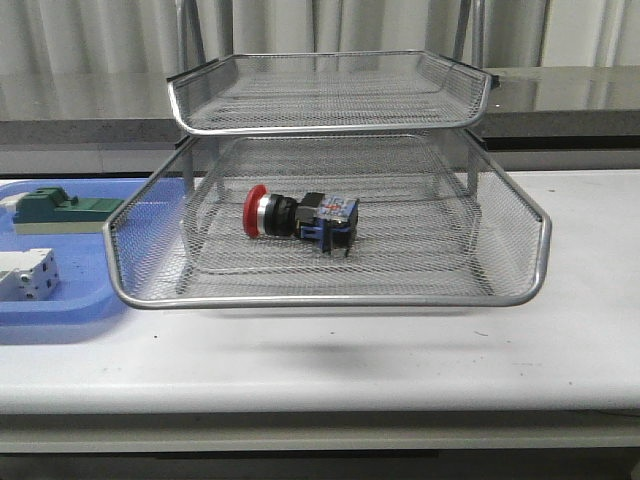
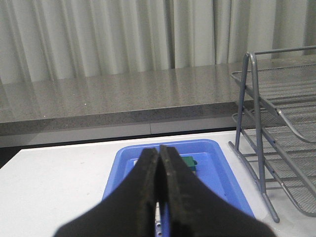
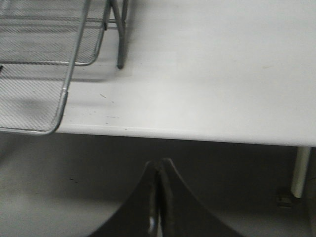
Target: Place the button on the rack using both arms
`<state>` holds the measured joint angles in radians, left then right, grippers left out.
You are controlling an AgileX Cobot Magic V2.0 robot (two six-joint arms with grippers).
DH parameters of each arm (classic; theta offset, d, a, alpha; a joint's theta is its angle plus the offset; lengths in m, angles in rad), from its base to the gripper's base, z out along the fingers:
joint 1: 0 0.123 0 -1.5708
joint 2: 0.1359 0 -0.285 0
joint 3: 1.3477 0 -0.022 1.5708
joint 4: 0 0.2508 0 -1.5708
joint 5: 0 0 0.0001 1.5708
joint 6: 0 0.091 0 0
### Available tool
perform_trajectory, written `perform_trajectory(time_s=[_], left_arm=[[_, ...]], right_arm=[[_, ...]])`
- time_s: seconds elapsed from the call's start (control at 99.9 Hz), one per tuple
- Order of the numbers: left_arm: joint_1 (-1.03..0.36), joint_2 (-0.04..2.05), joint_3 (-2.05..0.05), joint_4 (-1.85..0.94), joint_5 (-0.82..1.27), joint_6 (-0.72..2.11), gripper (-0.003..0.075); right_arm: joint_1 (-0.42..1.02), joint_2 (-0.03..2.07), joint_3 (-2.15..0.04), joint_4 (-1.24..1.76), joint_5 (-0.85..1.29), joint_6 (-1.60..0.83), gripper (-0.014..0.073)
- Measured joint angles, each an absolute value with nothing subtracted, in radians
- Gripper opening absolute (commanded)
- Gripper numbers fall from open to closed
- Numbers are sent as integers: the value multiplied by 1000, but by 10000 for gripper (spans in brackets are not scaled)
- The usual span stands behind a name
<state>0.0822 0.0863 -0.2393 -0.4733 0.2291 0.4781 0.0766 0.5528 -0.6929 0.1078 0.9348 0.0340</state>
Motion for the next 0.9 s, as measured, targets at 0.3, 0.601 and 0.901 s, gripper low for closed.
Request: perform_trajectory(time_s=[0.3,0.601,0.901], left_arm=[[82,86,-239,-473,229,478,-20],[82,86,-239,-473,229,478,-20],[82,86,-239,-473,229,476,-20]], right_arm=[[77,767,-693,302,930,-52,-69],[144,967,-693,488,903,-254,-69],[362,1075,-693,499,812,-348,-69]])
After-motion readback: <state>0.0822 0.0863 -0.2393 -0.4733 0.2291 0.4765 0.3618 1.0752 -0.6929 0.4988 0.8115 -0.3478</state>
